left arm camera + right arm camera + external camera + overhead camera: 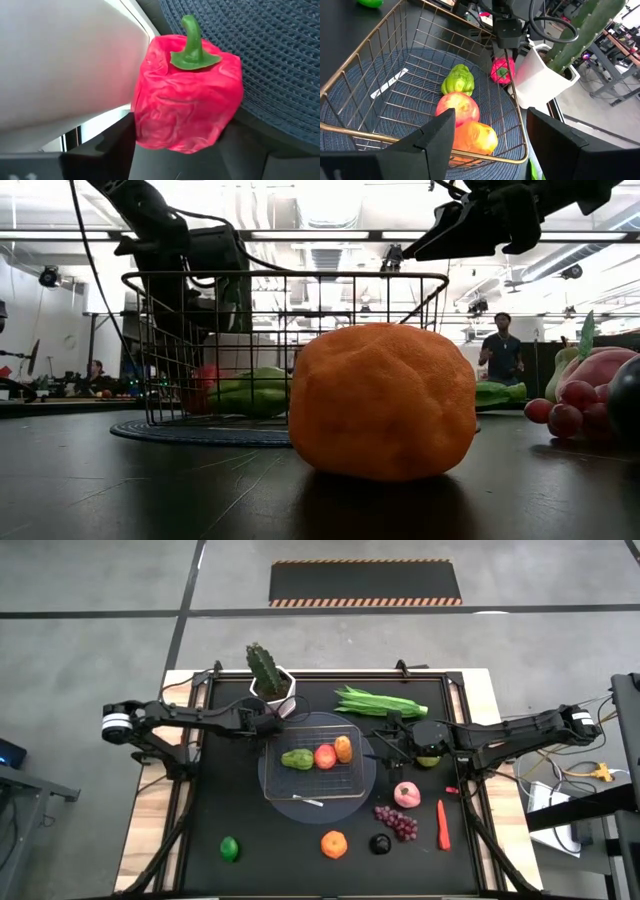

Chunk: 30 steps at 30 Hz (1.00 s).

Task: Build produce basket
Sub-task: Put the bell pepper into the wire basket

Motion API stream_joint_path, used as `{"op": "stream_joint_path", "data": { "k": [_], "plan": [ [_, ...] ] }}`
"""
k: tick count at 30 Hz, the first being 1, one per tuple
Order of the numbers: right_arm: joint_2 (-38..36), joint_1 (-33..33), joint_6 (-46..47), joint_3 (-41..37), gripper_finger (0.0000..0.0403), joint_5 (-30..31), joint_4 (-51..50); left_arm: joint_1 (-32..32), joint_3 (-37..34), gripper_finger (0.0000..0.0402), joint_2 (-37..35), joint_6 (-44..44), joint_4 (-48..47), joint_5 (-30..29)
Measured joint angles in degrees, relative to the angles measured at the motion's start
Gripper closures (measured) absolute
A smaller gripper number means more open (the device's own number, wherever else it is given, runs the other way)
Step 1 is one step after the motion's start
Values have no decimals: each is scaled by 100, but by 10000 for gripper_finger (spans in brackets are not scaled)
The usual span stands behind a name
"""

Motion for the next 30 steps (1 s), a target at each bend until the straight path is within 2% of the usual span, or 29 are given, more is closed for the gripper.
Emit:
{"op": "stream_joint_path", "data": {
  "k": [7,13,23,30],
  "plan": [
    [0,0,1,0,174,1,-1,-2,160,173,-112,-6,-303,-120],
    [0,1,1,0,174,1,0,-7,303,170,-483,-29,-585,-152],
    [0,2,97,0,174,1,-1,-93,444,169,-1546,-838,-1368,-354],
    [0,2,189,0,174,-1,1,-538,477,169,-2364,-1473,-1387,-318]
  ]
}}
